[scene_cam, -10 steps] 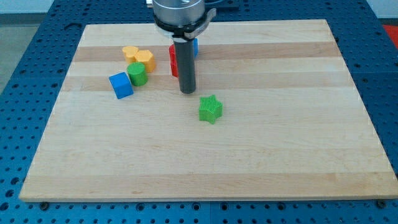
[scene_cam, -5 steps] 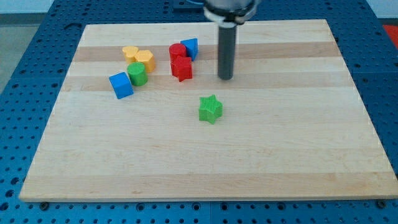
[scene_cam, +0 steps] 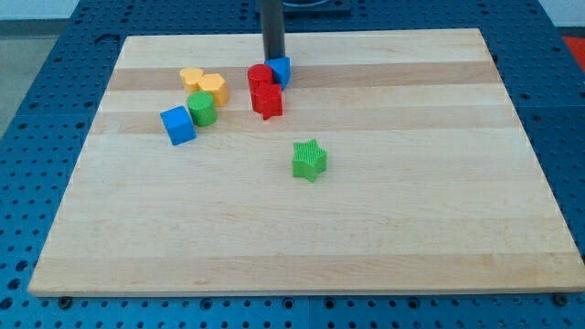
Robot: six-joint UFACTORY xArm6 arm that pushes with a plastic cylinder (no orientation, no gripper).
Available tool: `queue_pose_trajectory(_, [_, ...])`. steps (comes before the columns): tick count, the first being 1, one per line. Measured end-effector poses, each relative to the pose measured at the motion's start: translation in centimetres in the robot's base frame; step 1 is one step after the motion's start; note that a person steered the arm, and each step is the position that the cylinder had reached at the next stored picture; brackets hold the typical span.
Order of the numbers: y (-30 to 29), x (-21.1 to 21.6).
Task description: Nudge the blue triangle and the red circle a bit left
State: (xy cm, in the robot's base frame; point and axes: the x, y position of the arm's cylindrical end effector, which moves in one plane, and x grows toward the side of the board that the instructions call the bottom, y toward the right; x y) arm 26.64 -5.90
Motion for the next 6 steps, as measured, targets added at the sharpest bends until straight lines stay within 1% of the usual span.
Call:
queue_pose_trajectory(1, [-0.7, 0.2])
queue_pose_trajectory(3, [3.2, -3.0])
queue_pose_trajectory(4, [4.4, -2.7])
queue_pose_trajectory(6, [4.4, -0.7])
